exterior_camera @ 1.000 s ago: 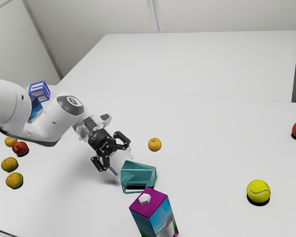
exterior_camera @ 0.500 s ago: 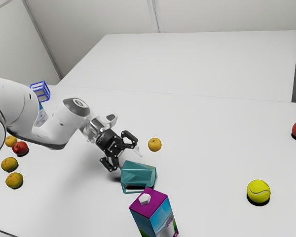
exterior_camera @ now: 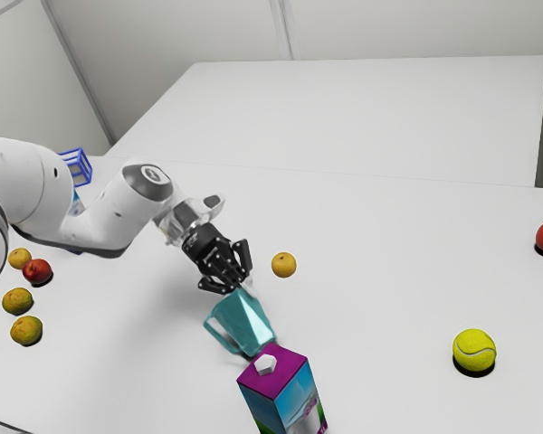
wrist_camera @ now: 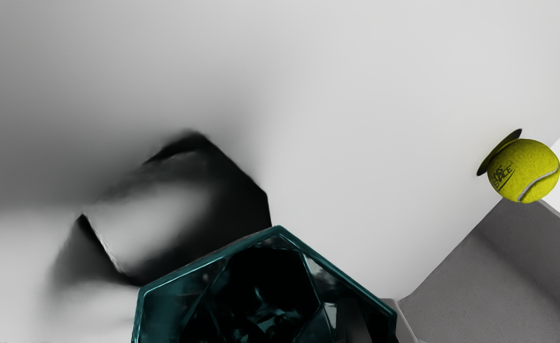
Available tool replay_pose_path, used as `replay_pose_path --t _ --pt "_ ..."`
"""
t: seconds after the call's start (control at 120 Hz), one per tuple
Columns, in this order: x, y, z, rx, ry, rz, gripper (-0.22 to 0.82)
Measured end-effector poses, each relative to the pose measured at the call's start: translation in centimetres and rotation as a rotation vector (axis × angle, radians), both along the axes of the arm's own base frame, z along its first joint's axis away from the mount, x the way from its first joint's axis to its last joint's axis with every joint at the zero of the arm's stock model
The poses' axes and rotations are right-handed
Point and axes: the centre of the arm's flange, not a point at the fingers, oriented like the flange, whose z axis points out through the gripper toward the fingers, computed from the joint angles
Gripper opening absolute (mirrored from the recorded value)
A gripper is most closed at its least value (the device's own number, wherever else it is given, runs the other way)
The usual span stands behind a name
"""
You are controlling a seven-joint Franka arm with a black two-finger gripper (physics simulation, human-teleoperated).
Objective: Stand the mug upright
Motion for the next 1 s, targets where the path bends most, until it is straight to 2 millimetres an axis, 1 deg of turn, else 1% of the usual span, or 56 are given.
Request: replay_pose_path --t 0.192,0.258,0.333,0.425,0.475,0.55,0.758,1.0 --pt "-0.1 0.0 -0.2 0.012 0.004 -0.011 -0.17" --pt "0.0 -0.3 0.1 0.03 -0.004 -0.036 -0.17" --pt "0.6 -1.0 1.6 0.086 -0.051 -0.101 -0.18" --pt "0.8 -1.7 4.9 0.173 -0.127 -0.185 -0.18" --pt "0.8 -1.7 6.0 0.222 -0.154 -0.223 -0.18" --pt "1.2 -1.3 7.5 0.311 -0.197 -0.285 -0.18" --pt "2.0 -2.3 9.0 0.563 -0.31 -0.482 -0.18" --pt "3.3 -1.3 9.6 0.724 -0.404 -0.559 -0.18"
